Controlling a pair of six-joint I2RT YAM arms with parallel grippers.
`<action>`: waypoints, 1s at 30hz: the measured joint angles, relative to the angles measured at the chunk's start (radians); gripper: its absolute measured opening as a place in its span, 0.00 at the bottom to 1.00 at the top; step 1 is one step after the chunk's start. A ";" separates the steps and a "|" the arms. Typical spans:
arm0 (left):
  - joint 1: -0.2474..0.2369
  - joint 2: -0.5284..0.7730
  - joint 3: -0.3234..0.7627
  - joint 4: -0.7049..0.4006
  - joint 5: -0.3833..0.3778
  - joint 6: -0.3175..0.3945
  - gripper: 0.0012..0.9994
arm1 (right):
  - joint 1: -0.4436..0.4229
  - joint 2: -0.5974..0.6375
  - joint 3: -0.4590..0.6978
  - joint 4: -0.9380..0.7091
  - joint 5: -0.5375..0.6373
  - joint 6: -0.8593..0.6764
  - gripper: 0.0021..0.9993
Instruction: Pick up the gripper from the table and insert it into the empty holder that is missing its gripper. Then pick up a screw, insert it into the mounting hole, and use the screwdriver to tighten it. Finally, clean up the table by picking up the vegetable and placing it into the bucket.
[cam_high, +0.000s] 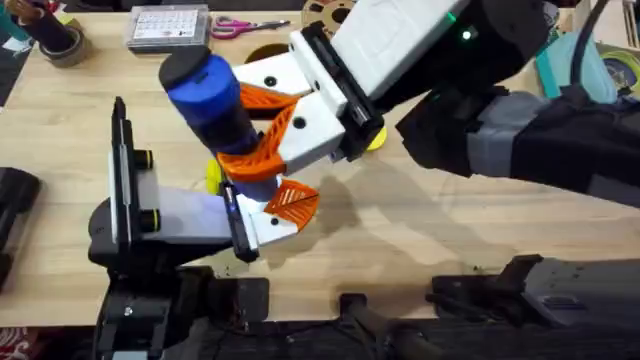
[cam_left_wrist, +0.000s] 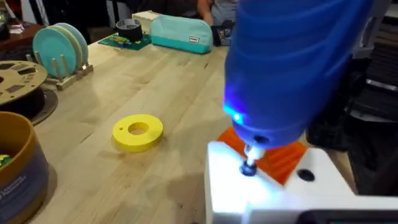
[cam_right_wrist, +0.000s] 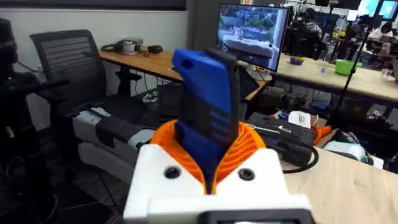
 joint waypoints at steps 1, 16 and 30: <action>0.000 0.000 0.000 0.000 0.000 0.000 0.00 | 0.000 0.000 0.000 -0.002 0.000 0.000 0.02; 0.000 0.000 0.000 0.000 0.000 0.000 0.00 | 0.000 0.000 0.000 -0.019 0.000 -0.007 0.02; 0.000 0.000 0.000 0.000 0.000 0.000 0.00 | 0.000 0.000 0.000 -0.021 0.000 -0.007 0.02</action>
